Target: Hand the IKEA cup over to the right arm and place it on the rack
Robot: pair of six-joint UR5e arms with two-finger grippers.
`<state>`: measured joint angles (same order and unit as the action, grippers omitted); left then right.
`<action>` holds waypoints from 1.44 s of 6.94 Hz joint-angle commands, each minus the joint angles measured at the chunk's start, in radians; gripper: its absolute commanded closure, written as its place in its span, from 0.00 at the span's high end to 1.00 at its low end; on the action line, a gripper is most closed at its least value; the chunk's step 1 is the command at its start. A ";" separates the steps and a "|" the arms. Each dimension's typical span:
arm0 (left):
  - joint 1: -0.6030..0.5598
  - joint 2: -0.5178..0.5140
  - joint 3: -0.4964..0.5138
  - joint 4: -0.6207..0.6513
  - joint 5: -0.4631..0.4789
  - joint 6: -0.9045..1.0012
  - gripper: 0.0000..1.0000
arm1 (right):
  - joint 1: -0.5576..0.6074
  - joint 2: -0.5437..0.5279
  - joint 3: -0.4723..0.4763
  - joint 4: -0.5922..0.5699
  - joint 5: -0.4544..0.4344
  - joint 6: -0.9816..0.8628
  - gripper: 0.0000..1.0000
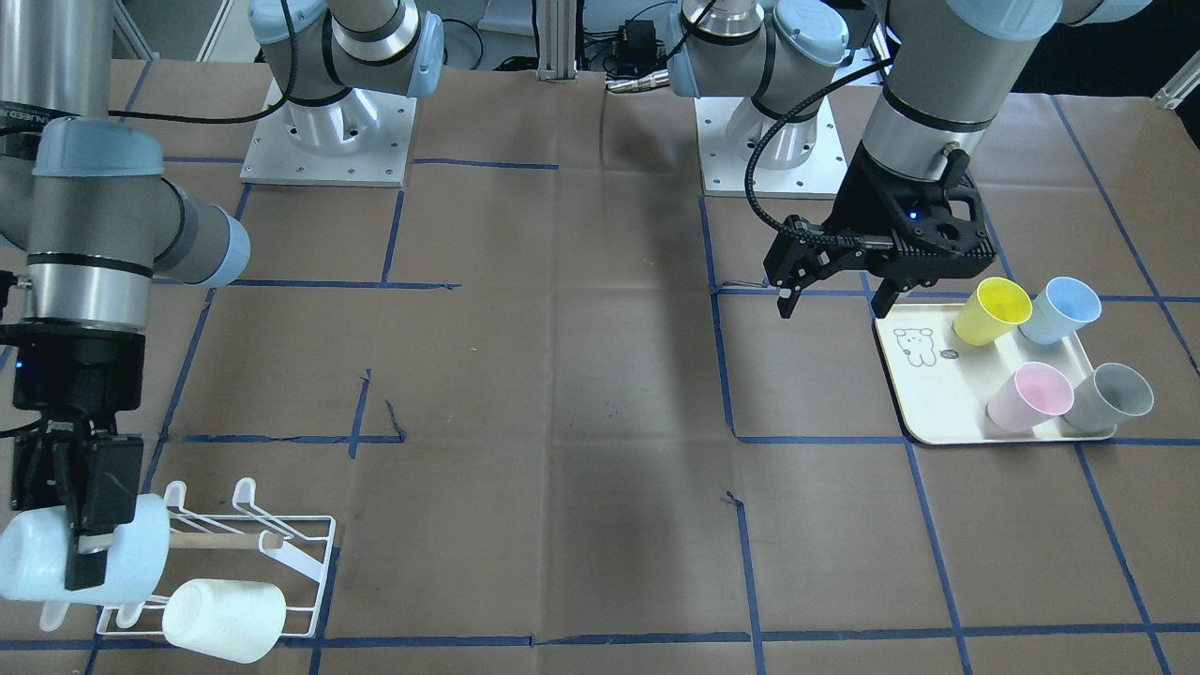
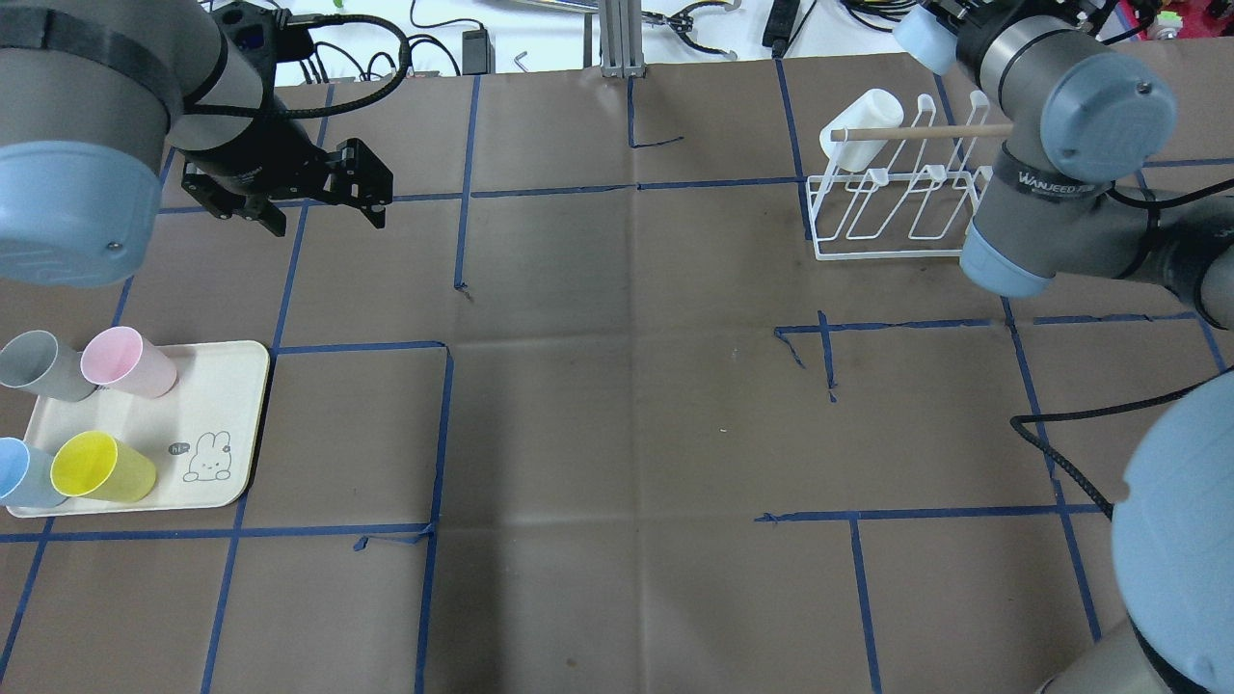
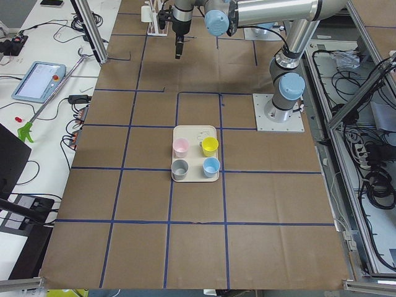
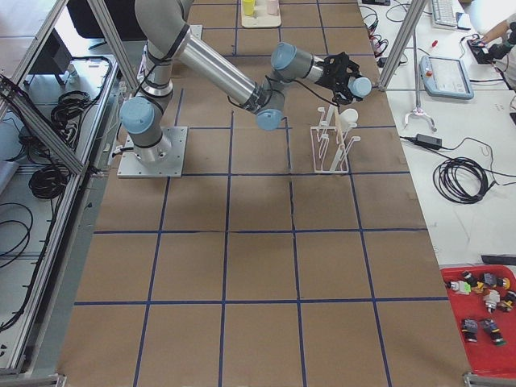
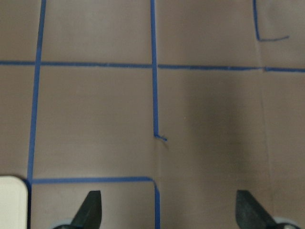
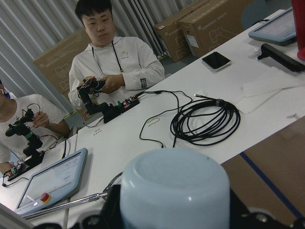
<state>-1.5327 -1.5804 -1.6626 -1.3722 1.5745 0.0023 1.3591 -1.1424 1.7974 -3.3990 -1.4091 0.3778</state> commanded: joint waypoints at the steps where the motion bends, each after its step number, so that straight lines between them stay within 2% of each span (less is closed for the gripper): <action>1: -0.009 -0.003 0.009 -0.055 0.015 -0.008 0.99 | -0.028 0.093 -0.110 -0.058 0.010 -0.231 0.09; 3: -0.010 0.002 0.012 -0.048 0.004 -0.008 0.99 | -0.067 0.168 -0.112 -0.181 0.021 -0.304 0.09; 10: -0.010 -0.001 0.009 -0.036 0.001 -0.008 0.99 | -0.101 0.188 -0.009 -0.180 0.019 -0.365 0.10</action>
<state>-1.5432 -1.5799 -1.6534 -1.4086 1.5752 -0.0061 1.2646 -0.9547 1.7686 -3.5800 -1.3898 0.0271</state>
